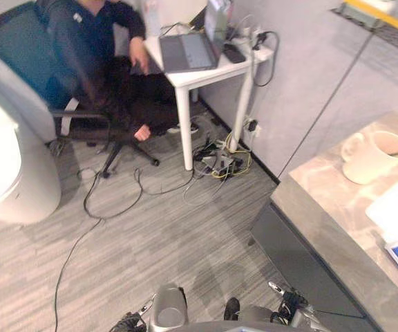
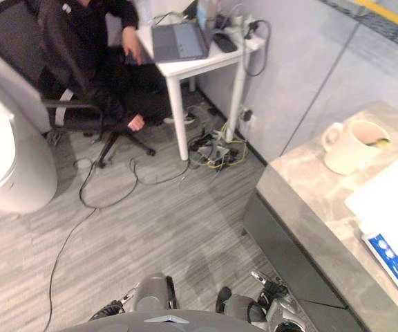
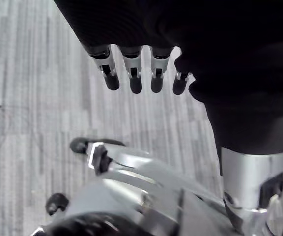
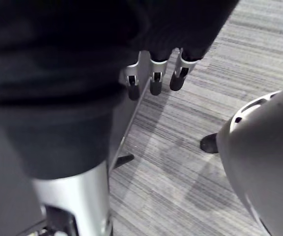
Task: Organize washtable
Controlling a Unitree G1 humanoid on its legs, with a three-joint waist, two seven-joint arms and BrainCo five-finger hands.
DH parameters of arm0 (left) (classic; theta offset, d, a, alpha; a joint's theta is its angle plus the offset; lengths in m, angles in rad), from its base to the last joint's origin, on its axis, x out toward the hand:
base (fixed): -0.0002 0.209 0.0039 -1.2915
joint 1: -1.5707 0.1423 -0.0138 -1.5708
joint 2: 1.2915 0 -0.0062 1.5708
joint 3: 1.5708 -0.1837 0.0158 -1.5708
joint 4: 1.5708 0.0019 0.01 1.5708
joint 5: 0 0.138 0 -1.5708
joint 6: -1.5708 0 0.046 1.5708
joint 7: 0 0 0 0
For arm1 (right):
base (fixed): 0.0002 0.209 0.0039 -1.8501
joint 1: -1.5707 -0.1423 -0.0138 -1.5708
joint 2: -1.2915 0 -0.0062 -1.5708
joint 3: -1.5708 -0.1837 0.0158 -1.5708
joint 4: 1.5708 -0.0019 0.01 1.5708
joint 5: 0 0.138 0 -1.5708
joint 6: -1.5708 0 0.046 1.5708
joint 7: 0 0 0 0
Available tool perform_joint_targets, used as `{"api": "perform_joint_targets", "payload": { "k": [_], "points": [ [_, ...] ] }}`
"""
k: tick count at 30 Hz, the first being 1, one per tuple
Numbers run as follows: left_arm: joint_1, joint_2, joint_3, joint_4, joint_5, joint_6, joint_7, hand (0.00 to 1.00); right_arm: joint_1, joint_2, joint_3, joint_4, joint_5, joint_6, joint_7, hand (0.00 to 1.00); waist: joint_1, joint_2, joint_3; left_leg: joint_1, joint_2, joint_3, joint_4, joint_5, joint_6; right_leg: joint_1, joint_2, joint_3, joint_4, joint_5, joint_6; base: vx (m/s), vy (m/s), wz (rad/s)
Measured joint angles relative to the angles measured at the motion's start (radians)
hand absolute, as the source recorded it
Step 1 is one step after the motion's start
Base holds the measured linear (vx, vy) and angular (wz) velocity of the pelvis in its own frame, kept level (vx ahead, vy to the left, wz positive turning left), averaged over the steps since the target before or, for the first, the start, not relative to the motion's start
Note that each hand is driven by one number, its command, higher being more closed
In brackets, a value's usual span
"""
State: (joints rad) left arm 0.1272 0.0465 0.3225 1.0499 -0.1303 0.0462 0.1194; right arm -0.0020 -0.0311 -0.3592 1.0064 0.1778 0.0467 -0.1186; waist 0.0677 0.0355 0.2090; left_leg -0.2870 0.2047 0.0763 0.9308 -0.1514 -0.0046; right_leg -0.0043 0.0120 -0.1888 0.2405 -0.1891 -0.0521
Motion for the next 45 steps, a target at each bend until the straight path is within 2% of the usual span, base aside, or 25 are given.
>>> {"api": "perform_joint_targets", "payload": {
  "k": [1, 3, 4, 5, 6, 7, 10, 13, 16, 18, 20, 21, 22, 24, 25, 26, 27, 32, 35, 37, 39, 41, 42, 43, 45],
  "points": [
    [0.021, -0.004, -0.004, -0.002, 0.0, 0.001, -0.001, 0.0, -0.003, 0.0, 0.013, -0.009, 0.0, 0.002, -0.001, 0.0, 0.001, 0.007, -0.015, -0.017, -0.055, -0.082, -0.034, -0.063, -0.033, -0.025, 0.0, 0.055, 0.022, -0.01, 0.004, 0.16, 0.049, -1.38],
    [0.029, -0.023, 0.005, -0.015, 0.0, 0.002, 0.0, 0.0, -0.011, 0.001, 0.036, -0.032, 0.0, 0.004, 0.0, 0.0, 0.003, 0.018, -0.022, -0.016, -0.141, -0.208, -0.198, -0.117, -0.052, -0.05, 0.003, 0.152, 0.031, -0.004, 0.006, 0.11, 0.116, -1.56],
    [0.039, -0.037, 0.02, -0.024, 0.0, 0.001, 0.001, 0.0, -0.016, 0.001, 0.047, -0.033, -0.001, 0.004, 0.003, 0.0, 0.023, 0.024, -0.034, 0.006, -0.187, -0.312, -0.349, -0.115, -0.06, -0.083, 0.003, 0.225, 0.049, -0.007, 0.021, -0.05, 0.166, -1.8],
    [0.043, -0.043, 0.025, -0.025, 0.0, 0.001, 0.002, 0.0, -0.016, 0.0, 0.05, -0.033, -0.001, 0.005, 0.005, 0.0, 0.035, 0.03, -0.039, 0.028, -0.199, -0.357, -0.422, -0.11, -0.061, -0.097, 0.008, 0.259, 0.061, -0.011, 0.032, -0.06, 0.219, -1.97],
    [0.064, -0.053, 0.024, -0.02, 0.0, 0.001, 0.002, 0.0, -0.013, -0.002, 0.054, -0.029, -0.002, 0.006, 0.009, 0.0, 0.044, 0.052, -0.054, 0.054, -0.186, -0.358, -0.491, -0.059, -0.086, -0.113, 0.025, 0.33, 0.1, -0.031, 0.057, 0.12, 0.216, -1.8],
    [0.068, -0.042, 0.022, -0.011, 0.002, 0.001, 0.005, 0.0, 0.001, 0.019, 0.059, -0.028, -0.005, 0.008, 0.011, 0.0, 0.045, 0.022, -0.07, 0.082, -0.188, -0.284, -0.496, -0.072, -0.068, -0.111, 0.011, 0.382, 0.117, -0.036, 0.079, 0.2, 0.211, -1.57],
    [0.042, -0.02, 0.022, -0.001, 0.029, 0.0, 0.004, 0.0, 0.027, 0.031, 0.062, -0.04, -0.012, 0.008, 0.011, 0.0, 0.008, -0.004, -0.1, 0.099, -0.198, -0.224, -0.483, -0.11, -0.034, -0.096, -0.012, 0.434, 0.078, -0.033, 0.104, 0.22, 0.158, -0.71],
    [0.003, 0.004, 0.004, 0.008, 0.041, -0.002, 0.006, 0.0, 0.042, 0.044, 0.048, -0.051, -0.01, 0.009, 0.011, 0.0, 0.01, -0.033, -0.116, 0.125, -0.197, -0.118, -0.513, -0.121, -0.016, -0.108, -0.03, 0.509, 0.05, -0.007, 0.138, 0.18, 0.117, -0.98],
    [-0.02, 0.004, -0.006, 0.007, 0.04, 0.0, 0.012, 0.0, 0.051, 0.04, 0.028, -0.056, -0.011, 0.01, 0.011, 0.0, 0.008, -0.03, -0.116, 0.18, -0.183, -0.004, -0.567, -0.118, -0.009, -0.134, -0.038, 0.471, 0.051, 0.043, 0.141, 0.13, 0.052, -1.2],
    [-0.048, -0.002, -0.003, 0.008, 0.039, 0.0, 0.017, 0.0, 0.048, 0.04, 0.012, -0.063, -0.011, 0.01, 0.018, 0.0, 0.009, -0.015, -0.104, 0.231, -0.164, 0.089, -0.611, -0.108, 0.007, -0.169, -0.04, 0.358, 0.083, 0.076, 0.122, 0.05, -0.034, -1.17],
    [-0.055, -0.006, 0.002, 0.006, 0.039, -0.001, 0.018, 0.0, 0.04, 0.038, 0.006, -0.062, -0.012, 0.01, 0.023, 0.0, 0.007, -0.014, -0.101, 0.261, -0.156, 0.151, -0.639, -0.102, 0.017, -0.2, -0.06, 0.254, 0.128, 0.072, 0.111, 0.01, -0.065, -0.96],
    [-0.055, -0.008, 0.001, 0.005, 0.039, -0.002, 0.019, 0.0, 0.03, 0.032, 0.005, -0.06, -0.012, 0.01, 0.027, 0.0, 0.002, -0.012, -0.1, 0.282, -0.152, 0.19, -0.649, -0.101, 0.017, -0.224, -0.1, 0.148, 0.183, 0.054, 0.084, 0.03, -0.064, -0.84],
    [-0.055, -0.008, 0.001, 0.006, 0.036, -0.003, 0.02, 0.0, 0.027, 0.027, 0.005, -0.052, -0.013, 0.01, 0.031, 0.0, -0.006, -0.012, -0.1, 0.293, -0.146, 0.202, -0.649, -0.101, 0.017, -0.227, -0.138, 0.08, 0.213, 0.052, 0.08, 0.03, -0.044, -0.7],
    [-0.057, -0.004, -0.009, 0.006, 0.028, -0.005, 0.02, 0.0, 0.021, 0.018, 0.005, -0.028, -0.015, 0.009, 0.032, 0.0, -0.011, -0.022, -0.098, 0.294, -0.139, 0.182, -0.644, -0.1, 0.012, -0.209, -0.173, 0.066, 0.189, 0.062, 0.092, 0.04, -0.033, -0.08],
    [-0.069, 0.008, -0.022, 0.007, 0.028, -0.008, 0.019, 0.0, 0.016, 0.011, 0.005, 0.0, -0.026, 0.011, 0.033, 0.0, -0.016, -0.043, -0.092, 0.291, -0.145, 0.139, -0.644, -0.094, -0.004, -0.177, -0.173, 0.082, 0.138, 0.055, 0.117, -0.01, -0.116, 0.33],
    [-0.079, 0.02, -0.031, 0.008, 0.027, -0.009, 0.019, 0.0, 0.015, 0.007, 0.004, 0.017, -0.038, 0.011, 0.034, 0.0, -0.017, -0.049, -0.086, 0.29, -0.147, 0.111, -0.649, -0.087, -0.015, -0.156, -0.172, 0.076, 0.109, 0.046, 0.129, -0.07, -0.251, 0.47],
    [-0.091, 0.018, -0.051, 0.011, 0.028, -0.008, 0.019, 0.0, 0.01, -0.008, 0.005, 0.042, -0.043, 0.018, 0.042, 0.0, -0.015, -0.04, -0.076, 0.288, -0.141, 0.037, -0.669, -0.079, -0.031, -0.129, -0.155, 0.051, 0.058, 0.041, 0.134, -0.09, -0.243, 0.38],
    [-0.083, 0.02, -0.081, 0.008, 0.028, -0.008, 0.016, 0.0, -0.008, -0.034, 0.048, 0.069, -0.061, 0.029, 0.059, 0.0, -0.017, -0.018, -0.073, 0.291, -0.06, -0.064, -0.689, -0.066, -0.1, -0.04, -0.064, -0.035, -0.052, 0.062, 0.095, -0.08, -0.227, 0.4],
    [-0.075, 0.036, -0.084, 0.009, 0.026, -0.005, 0.007, 0.0, -0.014, -0.035, 0.096, 0.069, -0.083, 0.027, 0.071, 0.0, -0.002, -0.02, -0.071, 0.248, -0.014, -0.103, -0.583, -0.082, -0.124, -0.009, -0.01, -0.051, -0.089, 0.053, 0.068, -0.02, -0.173, 0.12],
    [-0.069, 0.038, -0.085, 0.01, 0.021, 0.001, 0.008, 0.0, -0.013, -0.047, 0.109, 0.069, -0.081, 0.026, 0.073, 0.0, -0.003, -0.009, -0.063, 0.176, -0.013, -0.128, -0.438, -0.08, -0.123, 0.005, -0.004, -0.064, -0.084, 0.06, 0.053, 0.01, -0.097, 0.08],
    [-0.057, 0.029, -0.087, 0.01, 0.019, 0.003, 0.008, 0.0, -0.01, -0.062, 0.114, 0.07, -0.081, 0.026, 0.071, 0.0, -0.005, 0.008, -0.057, 0.166, -0.016, -0.128, -0.412, -0.077, -0.125, 0.018, -0.006, -0.067, -0.082, 0.062, 0.048, 0.04, -0.012, 0.07],
    [-0.043, 0.024, -0.086, 0.012, 0.02, 0.009, 0.007, 0.0, -0.006, -0.069, 0.113, 0.086, -0.081, 0.026, 0.071, 0.0, -0.006, 0.004, -0.057, 0.192, -0.045, -0.135, -0.491, -0.087, -0.128, 0.02, -0.022, -0.059, -0.093, 0.067, 0.046, 0.06, 0.062, -0.02],
    [-0.032, 0.016, -0.084, 0.011, 0.021, 0.016, 0.003, 0.0, -0.009, -0.078, 0.112, 0.095, -0.082, 0.029, 0.071, 0.0, -0.002, 0.01, -0.062, 0.229, -0.094, -0.165, -0.621, -0.084, -0.126, 0.015, -0.036, -0.043, -0.11, 0.083, 0.052, 0.05, 0.185, -0.33],
    [-0.015, 0.012, -0.078, 0.012, 0.021, 0.019, -0.001, 0.0, -0.012, -0.085, 0.106, 0.096, -0.083, 0.029, 0.073, 0.0, -0.002, 0.01, -0.062, 0.263, -0.124, -0.169, -0.721, -0.048, -0.067, 0.005, -0.045, -0.025, -0.124, 0.096, 0.06, 0.06, 0.198, -0.42],
    [-0.017, 0.017, -0.056, 0.029, 0.021, 0.021, -0.002, 0.0, -0.011, -0.075, 0.08, 0.095, -0.084, 0.029, 0.076, 0.0, -0.011, 0.008, -0.066, 0.29, -0.147, -0.15, -0.767, -0.019, -0.054, 0.0, -0.057, -0.009, -0.135, 0.106, 0.073, 0.1, 0.134, -0.26]
  ]
}}
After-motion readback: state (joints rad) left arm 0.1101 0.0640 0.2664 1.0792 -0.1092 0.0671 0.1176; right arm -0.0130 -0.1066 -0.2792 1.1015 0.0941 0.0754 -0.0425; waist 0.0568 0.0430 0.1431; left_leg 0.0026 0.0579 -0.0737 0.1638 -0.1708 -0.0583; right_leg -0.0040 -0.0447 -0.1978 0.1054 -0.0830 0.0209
